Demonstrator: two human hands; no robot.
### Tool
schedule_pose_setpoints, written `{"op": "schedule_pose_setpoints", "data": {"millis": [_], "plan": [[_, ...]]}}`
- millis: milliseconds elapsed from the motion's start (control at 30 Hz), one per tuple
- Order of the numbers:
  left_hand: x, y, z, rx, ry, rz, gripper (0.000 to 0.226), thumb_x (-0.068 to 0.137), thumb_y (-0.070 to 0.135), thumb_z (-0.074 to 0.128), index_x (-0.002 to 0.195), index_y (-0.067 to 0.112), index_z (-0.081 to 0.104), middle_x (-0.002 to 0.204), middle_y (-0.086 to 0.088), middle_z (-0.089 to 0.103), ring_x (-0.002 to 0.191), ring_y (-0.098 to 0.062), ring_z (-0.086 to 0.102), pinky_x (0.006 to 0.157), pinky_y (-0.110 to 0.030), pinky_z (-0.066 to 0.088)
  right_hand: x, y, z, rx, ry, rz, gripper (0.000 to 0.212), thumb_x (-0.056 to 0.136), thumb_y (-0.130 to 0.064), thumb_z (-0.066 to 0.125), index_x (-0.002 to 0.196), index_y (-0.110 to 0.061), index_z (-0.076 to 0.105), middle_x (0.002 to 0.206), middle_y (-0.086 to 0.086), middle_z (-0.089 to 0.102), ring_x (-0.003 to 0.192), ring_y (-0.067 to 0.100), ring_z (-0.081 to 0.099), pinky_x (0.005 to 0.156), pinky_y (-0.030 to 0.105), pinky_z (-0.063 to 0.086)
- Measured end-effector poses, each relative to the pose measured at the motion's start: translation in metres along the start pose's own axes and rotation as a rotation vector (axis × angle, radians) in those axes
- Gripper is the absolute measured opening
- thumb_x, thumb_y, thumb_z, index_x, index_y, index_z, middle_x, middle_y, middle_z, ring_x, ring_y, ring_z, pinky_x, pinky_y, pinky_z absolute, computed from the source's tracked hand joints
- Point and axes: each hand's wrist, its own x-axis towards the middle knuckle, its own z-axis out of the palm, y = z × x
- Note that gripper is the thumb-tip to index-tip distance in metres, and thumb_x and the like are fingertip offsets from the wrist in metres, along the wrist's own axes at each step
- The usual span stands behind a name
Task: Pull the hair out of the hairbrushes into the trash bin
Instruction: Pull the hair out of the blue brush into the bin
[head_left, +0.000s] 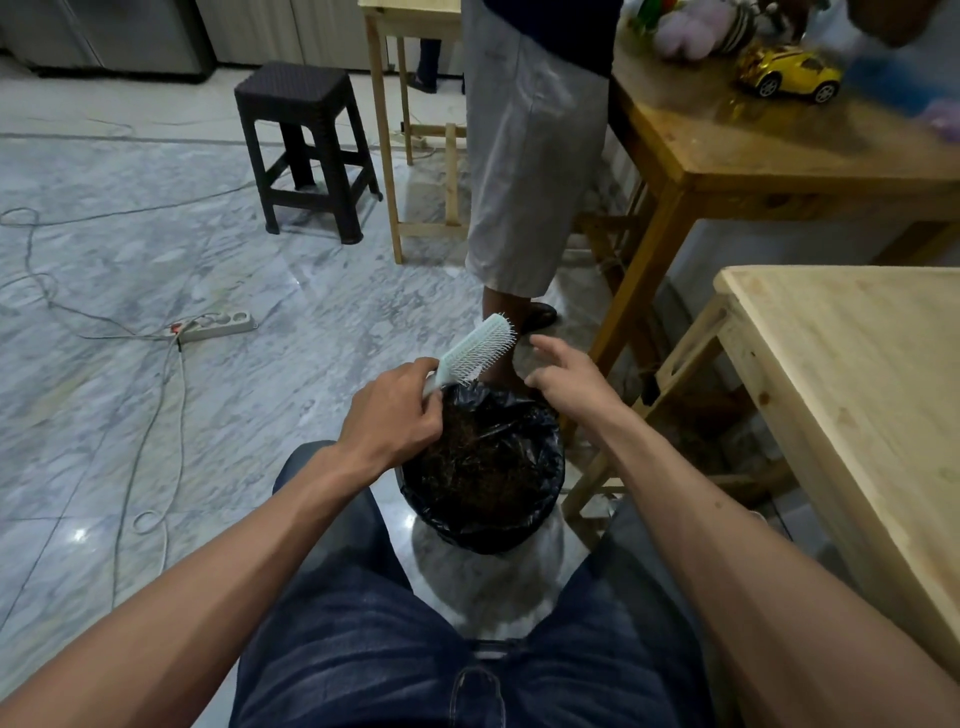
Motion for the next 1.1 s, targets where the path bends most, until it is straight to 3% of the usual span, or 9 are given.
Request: {"op": "schedule_pose_setpoints", "data": {"millis": [100, 200, 333, 467, 600, 833, 933, 1000, 1100], "plan": [[0.001, 0.004, -0.001, -0.011, 0.016, 0.043, 0.035, 0.089, 0.025, 0.057, 0.124, 0.02, 0.059, 0.095, -0.002, 0.07, 0.073, -0.024, 0.059, 0.058, -0.034, 0.045, 0.002, -0.002, 0.007, 0.163, -0.043, 0.034, 0.065, 0.096, -0.027, 0.066, 0.157, -0.023, 0.042, 0.146, 0.004, 0.058, 0.115, 0.015, 0.062, 0.106, 0.037, 0.047], [0.001, 0.006, -0.001, 0.026, 0.025, 0.093, 0.032, 0.088, 0.024, 0.06, 0.12, 0.023, 0.06, 0.092, -0.002, 0.067, 0.071, -0.027, 0.06, 0.058, -0.039, 0.05, 0.006, 0.001, 0.011, 0.316, -0.04, 0.013, 0.064, 0.095, -0.045, 0.069, 0.152, -0.025, 0.047, 0.133, 0.003, 0.065, 0.106, 0.018, 0.074, 0.095, 0.037, 0.059], [0.003, 0.006, -0.002, 0.091, 0.036, 0.144, 0.026, 0.089, 0.022, 0.065, 0.115, 0.024, 0.063, 0.088, -0.001, 0.061, 0.065, -0.028, 0.06, 0.051, -0.034, 0.046, 0.008, 0.01, 0.009, 0.381, 0.003, -0.122, 0.052, 0.092, -0.038, 0.077, 0.141, -0.037, 0.061, 0.122, 0.0, 0.071, 0.103, 0.019, 0.076, 0.091, 0.036, 0.062], [0.002, 0.013, -0.004, 0.105, 0.04, 0.142, 0.025, 0.09, 0.021, 0.066, 0.115, 0.018, 0.065, 0.095, -0.001, 0.063, 0.067, -0.027, 0.063, 0.05, -0.036, 0.048, 0.009, 0.009, 0.001, 0.424, 0.15, -0.141, 0.033, 0.087, -0.015, 0.083, 0.118, -0.024, 0.079, 0.093, -0.003, 0.08, 0.086, 0.012, 0.073, 0.072, 0.021, 0.061], [-0.004, 0.023, -0.005, 0.109, 0.007, 0.123, 0.023, 0.092, 0.021, 0.065, 0.11, 0.007, 0.069, 0.09, -0.007, 0.062, 0.067, -0.031, 0.06, 0.053, -0.04, 0.049, 0.015, 0.008, 0.002, 0.32, 0.334, -0.163, 0.013, 0.084, -0.02, 0.085, 0.085, -0.032, 0.085, 0.085, -0.009, 0.081, 0.092, 0.015, 0.077, 0.085, 0.04, 0.064], [-0.014, 0.025, -0.007, 0.077, 0.003, -0.004, 0.022, 0.094, 0.022, 0.061, 0.101, 0.003, 0.068, 0.08, -0.01, 0.06, 0.064, -0.027, 0.052, 0.054, -0.035, 0.04, 0.004, -0.001, -0.002, 0.065, 0.467, -0.184, 0.017, 0.101, -0.031, 0.065, 0.102, -0.023, 0.081, 0.079, -0.014, 0.071, 0.077, -0.001, 0.064, 0.072, 0.02, 0.052], [-0.017, 0.019, -0.006, 0.024, 0.02, -0.078, 0.02, 0.094, 0.023, 0.061, 0.096, 0.005, 0.069, 0.078, -0.009, 0.061, 0.066, -0.026, 0.052, 0.057, -0.035, 0.038, 0.012, 0.01, 0.008, -0.083, 0.308, -0.169, 0.027, 0.103, -0.039, 0.058, 0.099, -0.023, 0.079, 0.093, -0.006, 0.078, 0.093, 0.014, 0.071, 0.087, 0.036, 0.057], [-0.017, 0.014, -0.003, -0.039, 0.011, -0.157, 0.019, 0.094, 0.024, 0.061, 0.091, 0.006, 0.068, 0.077, -0.007, 0.061, 0.067, -0.023, 0.052, 0.059, -0.032, 0.032, 0.017, 0.018, 0.02, -0.26, 0.068, -0.146, 0.028, 0.1, -0.041, 0.062, 0.12, -0.025, 0.074, 0.118, 0.001, 0.075, 0.115, 0.021, 0.066, 0.094, 0.032, 0.05], [-0.011, 0.006, 0.005, -0.119, -0.026, -0.267, 0.019, 0.092, 0.025, 0.062, 0.086, 0.009, 0.068, 0.074, -0.006, 0.062, 0.066, -0.023, 0.051, 0.058, -0.032, 0.029, 0.034, 0.043, 0.05, -0.647, -0.271, -0.011, 0.077, 0.088, -0.04, 0.077, 0.156, -0.032, 0.04, 0.152, 0.015, 0.045, 0.138, 0.036, 0.049, 0.112, 0.04, 0.043]]}}
